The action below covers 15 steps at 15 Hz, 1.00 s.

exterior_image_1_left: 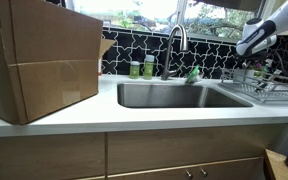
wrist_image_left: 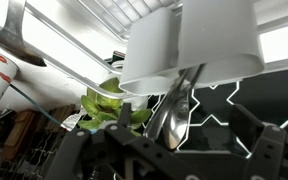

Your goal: Pick up the silver utensils from the dish rack and put them in the sink

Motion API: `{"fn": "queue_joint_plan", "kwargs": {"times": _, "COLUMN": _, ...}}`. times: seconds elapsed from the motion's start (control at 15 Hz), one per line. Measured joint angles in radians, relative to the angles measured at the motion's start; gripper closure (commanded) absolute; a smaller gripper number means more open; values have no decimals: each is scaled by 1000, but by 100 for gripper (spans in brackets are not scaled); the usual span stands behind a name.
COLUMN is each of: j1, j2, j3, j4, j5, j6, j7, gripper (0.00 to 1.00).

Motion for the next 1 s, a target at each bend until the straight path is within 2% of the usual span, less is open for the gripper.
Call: {"fn": "queue_joint_plan", "kwargs": {"times": 1.0, "j1": -21, "j2": 79, "j3": -4, "j4": -42, "j5": 16, "j6": 179, "j7": 19, "gripper": 0}}
